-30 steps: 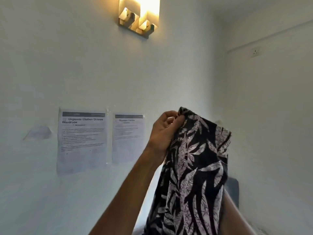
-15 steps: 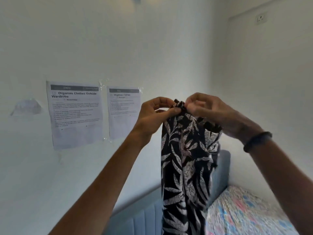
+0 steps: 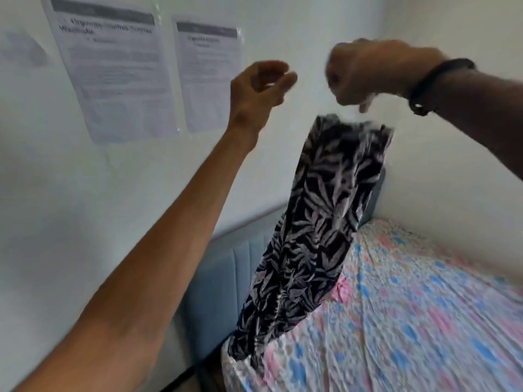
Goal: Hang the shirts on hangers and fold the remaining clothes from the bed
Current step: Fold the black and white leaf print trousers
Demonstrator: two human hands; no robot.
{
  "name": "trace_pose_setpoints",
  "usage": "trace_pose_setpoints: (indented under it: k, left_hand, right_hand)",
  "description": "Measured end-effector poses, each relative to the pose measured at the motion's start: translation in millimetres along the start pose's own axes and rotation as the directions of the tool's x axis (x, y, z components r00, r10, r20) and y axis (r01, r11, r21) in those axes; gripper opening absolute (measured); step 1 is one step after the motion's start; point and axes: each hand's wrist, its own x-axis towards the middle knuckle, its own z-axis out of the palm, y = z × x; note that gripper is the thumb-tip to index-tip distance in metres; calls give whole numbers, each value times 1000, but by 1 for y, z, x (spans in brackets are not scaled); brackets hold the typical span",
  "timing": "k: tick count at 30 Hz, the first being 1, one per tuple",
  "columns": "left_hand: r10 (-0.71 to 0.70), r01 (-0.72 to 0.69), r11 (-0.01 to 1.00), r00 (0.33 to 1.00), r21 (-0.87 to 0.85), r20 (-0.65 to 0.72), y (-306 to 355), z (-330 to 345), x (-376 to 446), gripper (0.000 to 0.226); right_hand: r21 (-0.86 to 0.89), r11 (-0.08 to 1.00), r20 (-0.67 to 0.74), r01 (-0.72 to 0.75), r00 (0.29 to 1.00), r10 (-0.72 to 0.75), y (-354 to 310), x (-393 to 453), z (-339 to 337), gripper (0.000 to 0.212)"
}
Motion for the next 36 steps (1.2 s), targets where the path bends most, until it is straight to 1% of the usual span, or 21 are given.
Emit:
trace_pose_setpoints:
  k: [2,3,4,5,6,8,9,11,12,15,18,20,21,23,25,26,28,30,32,34,36]
  left_hand:
    - [-102,104,994,993,-31,51,-23,2,-12,23]
    - [-184,183,983,978,15,97,-47,4,-28,25]
    - [-296,280,952,946,126,134,-85,2,-61,28]
    - [-433,393,891,886,226,165,-127,-4,-102,35]
    - [-557,485,809,812,333,172,-168,-14,-147,40]
    - [-781,654,595,607,468,144,-241,-44,-256,35]
    - [-835,681,515,535,521,127,-264,-55,-302,35]
    - [-908,682,368,409,631,88,-307,-71,-383,34]
    - [-935,691,305,350,655,66,-327,-71,-411,33]
    - [-980,747,129,198,652,-33,-390,-55,-471,27]
    - [-972,664,-42,145,747,-183,-426,-48,-524,19]
    - [-975,572,-65,139,818,-175,-461,-46,-564,24]
    - [-975,560,-70,138,826,-176,-474,-46,-579,28]
    - [-964,652,-94,130,752,-233,-509,-41,-608,47]
    - [-919,813,-143,102,565,-380,-536,-32,-617,67]
    - [-889,873,-154,81,462,-450,-551,-25,-621,67]
    - [-832,939,-136,64,315,-551,-571,-16,-619,55]
    - [-805,958,-126,53,257,-591,-584,-9,-619,44]
    - [-807,970,-151,-9,190,-591,-584,-8,-624,35]
    - [-828,985,-157,-89,77,-553,-578,-12,-634,33]
    - [-852,991,-134,-115,0,-510,-571,-19,-638,39]
  right_hand:
    - [37,998,61,52,997,-54,-13,5,41,13]
    - [68,997,154,47,986,-57,-17,-1,78,11]
    - [108,994,240,16,970,-42,-18,-15,126,6]
    - [141,989,299,-33,954,-11,-18,-32,177,7]
    - [151,986,355,-64,935,7,-19,-53,224,16]
    - [265,938,559,-225,828,41,-31,-113,320,22]
    - [303,901,634,-312,771,53,-35,-142,359,23]
    - [321,828,722,-459,685,100,-44,-190,432,29]
    - [335,784,747,-522,655,116,-48,-210,465,29]
    - [360,700,802,-617,588,106,-61,-258,563,19]
    - [358,677,834,-644,546,78,-78,-302,629,16]
    - [381,709,837,-593,547,8,-92,-330,678,17]
    - [395,737,828,-548,559,-28,-104,-344,697,20]
    - [426,786,784,-447,616,-74,-126,-369,740,30]
    - [439,822,703,-363,709,-62,-144,-384,775,37]
    - [438,829,668,-347,743,-42,-151,-389,795,38]
    - [446,817,627,-366,779,7,-162,-390,817,31]
    - [455,820,564,-348,825,37,-169,-382,835,20]
    - [461,839,522,-289,853,7,-179,-372,847,22]
    - [483,835,537,-263,842,-45,-191,-360,854,37]
    - [478,846,566,-235,819,-93,-197,-350,859,44]
